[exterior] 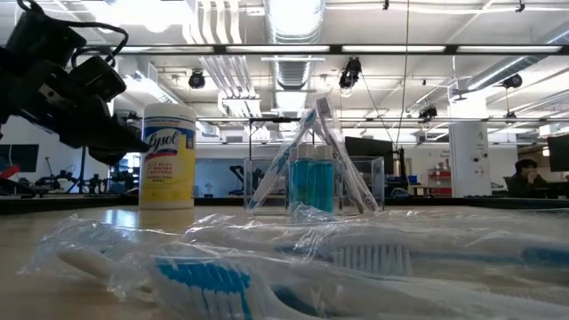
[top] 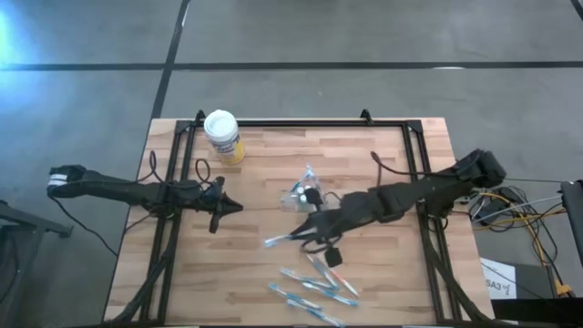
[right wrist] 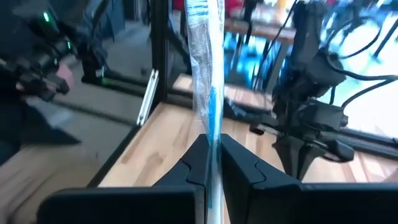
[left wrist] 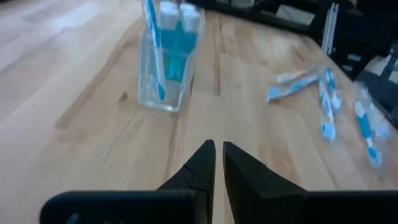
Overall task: Pick & Place toothbrushing station
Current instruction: Put the blue toothbrush into the left compartment of the transparent organizer
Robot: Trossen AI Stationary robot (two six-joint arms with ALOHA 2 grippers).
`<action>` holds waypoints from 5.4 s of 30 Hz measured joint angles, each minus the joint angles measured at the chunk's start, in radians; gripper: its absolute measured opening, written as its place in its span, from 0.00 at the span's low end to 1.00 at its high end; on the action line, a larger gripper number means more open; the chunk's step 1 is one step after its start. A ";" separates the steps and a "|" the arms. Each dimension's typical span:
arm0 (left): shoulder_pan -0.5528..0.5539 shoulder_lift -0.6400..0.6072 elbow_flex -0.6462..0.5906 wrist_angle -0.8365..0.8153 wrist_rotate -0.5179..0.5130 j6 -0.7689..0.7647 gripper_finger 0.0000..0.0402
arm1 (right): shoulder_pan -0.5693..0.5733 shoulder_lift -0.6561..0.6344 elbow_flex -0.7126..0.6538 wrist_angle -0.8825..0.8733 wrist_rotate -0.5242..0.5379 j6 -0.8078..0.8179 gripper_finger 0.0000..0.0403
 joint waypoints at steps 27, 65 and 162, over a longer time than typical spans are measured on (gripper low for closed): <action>-0.004 0.219 0.272 0.096 -0.173 0.093 0.06 | 0.018 -0.033 -0.764 1.115 0.200 -0.042 0.04; -0.079 0.940 0.707 0.683 0.156 0.253 0.53 | -0.014 0.199 -0.725 1.409 0.211 -0.117 0.04; 0.145 0.985 0.703 0.245 -0.070 0.090 0.08 | -0.011 -0.199 -0.960 1.056 0.226 0.112 0.02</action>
